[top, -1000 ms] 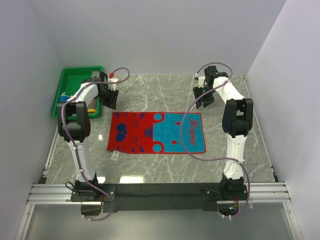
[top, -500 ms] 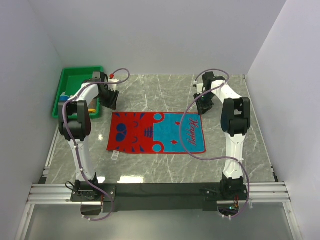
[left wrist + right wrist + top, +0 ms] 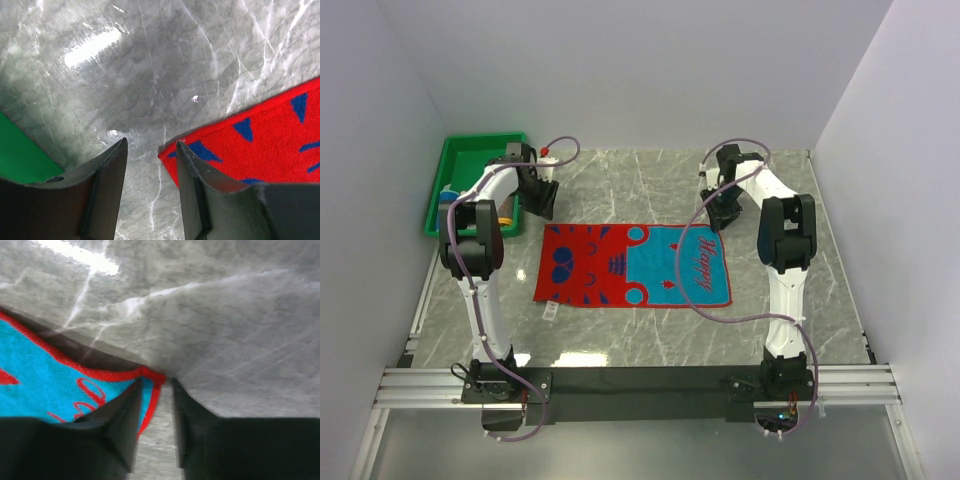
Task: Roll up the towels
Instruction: Fold the towel
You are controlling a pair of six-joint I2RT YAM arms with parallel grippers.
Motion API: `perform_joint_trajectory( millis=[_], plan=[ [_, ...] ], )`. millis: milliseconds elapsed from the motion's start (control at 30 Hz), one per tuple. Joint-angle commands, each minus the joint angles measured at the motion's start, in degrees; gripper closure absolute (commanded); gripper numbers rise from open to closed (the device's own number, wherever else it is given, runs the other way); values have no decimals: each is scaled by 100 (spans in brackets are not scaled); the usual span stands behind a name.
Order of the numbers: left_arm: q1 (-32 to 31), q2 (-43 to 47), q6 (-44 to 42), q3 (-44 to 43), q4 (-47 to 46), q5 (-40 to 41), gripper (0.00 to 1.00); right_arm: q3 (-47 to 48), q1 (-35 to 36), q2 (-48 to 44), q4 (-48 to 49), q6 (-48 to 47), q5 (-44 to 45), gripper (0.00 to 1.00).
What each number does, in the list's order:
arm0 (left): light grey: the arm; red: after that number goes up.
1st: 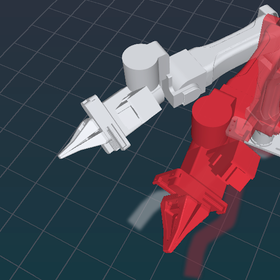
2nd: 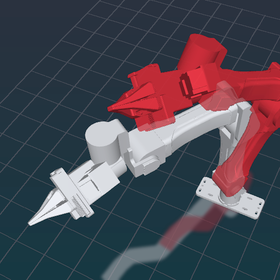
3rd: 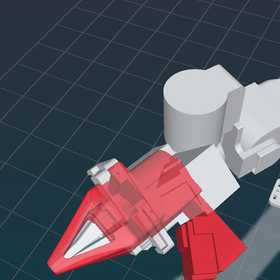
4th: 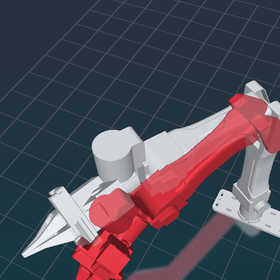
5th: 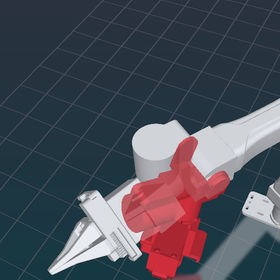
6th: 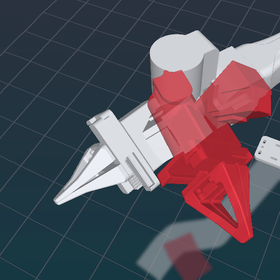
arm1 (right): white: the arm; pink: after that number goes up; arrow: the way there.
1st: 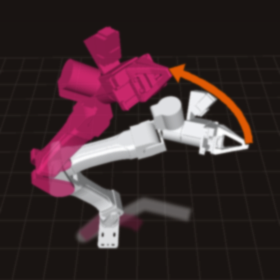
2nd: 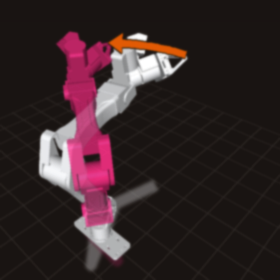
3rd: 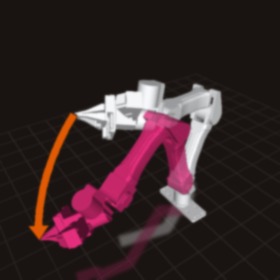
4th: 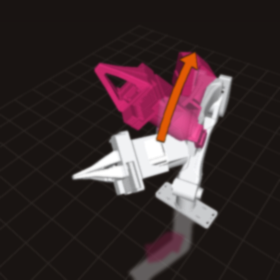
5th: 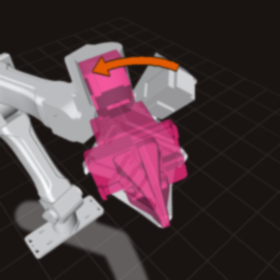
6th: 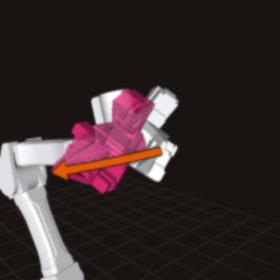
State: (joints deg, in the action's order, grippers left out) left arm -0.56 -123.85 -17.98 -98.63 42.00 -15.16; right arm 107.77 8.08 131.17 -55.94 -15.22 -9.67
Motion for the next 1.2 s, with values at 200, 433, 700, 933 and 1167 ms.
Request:
perform_joint_trajectory(
  millis=[200,433,700,933,1167],
  plan=[
    [3,142,-92,-148,72,-110,51,280,71,128,-268,169,-79,52],
    [-6,169,-92,-139,54,-128,51,614,1,31,-417,239,-184,52],
    [-6,177,-22,-95,-16,-145,51,545,36,180,-453,213,105,52],
    [-6,151,-4,-139,-7,-101,50,368,106,303,-268,239,597,54],
    [3,116,31,-148,-60,30,50,596,186,514,-408,222,756,63]
  ],
)
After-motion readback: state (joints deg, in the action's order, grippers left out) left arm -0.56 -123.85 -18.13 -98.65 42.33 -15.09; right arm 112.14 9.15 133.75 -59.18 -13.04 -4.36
